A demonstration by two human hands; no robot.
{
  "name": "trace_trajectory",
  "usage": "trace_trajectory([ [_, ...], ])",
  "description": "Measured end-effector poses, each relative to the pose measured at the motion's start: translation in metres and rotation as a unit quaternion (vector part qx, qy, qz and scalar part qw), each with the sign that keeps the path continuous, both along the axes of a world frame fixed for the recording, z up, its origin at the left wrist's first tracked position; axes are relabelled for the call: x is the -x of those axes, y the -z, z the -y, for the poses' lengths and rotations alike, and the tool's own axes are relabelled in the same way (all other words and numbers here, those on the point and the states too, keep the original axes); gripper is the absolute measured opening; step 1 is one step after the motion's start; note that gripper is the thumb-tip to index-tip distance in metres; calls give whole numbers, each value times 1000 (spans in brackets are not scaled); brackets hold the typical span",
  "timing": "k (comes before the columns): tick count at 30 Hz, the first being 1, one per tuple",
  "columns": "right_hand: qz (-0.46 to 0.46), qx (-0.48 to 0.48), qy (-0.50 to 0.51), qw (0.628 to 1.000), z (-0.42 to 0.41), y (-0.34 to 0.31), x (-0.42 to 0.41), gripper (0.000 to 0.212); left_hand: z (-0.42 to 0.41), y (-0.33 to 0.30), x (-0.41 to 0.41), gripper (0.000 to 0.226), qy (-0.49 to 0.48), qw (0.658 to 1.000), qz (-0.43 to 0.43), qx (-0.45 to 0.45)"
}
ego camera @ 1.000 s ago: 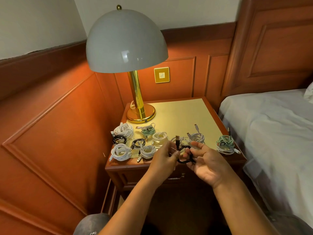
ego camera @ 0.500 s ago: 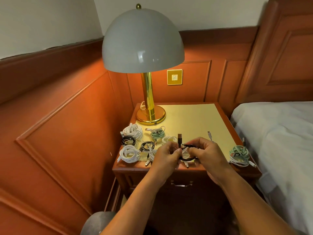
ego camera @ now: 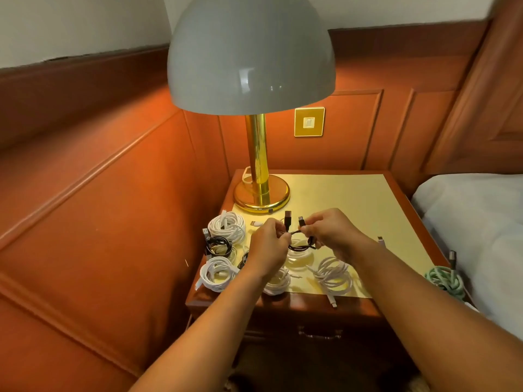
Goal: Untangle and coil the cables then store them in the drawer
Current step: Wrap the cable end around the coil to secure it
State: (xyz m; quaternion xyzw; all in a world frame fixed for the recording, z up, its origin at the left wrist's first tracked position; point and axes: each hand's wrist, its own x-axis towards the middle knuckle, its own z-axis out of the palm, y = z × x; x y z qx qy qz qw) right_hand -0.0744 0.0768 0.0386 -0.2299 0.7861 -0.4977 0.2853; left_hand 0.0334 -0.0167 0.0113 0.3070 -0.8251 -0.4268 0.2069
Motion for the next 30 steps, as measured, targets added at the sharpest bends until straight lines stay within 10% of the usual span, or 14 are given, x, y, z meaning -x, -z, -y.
trace_trajectory([
  [30,-197,-135,-41,970,28,43,31,20,26,29,40,26,50,965,215,142],
])
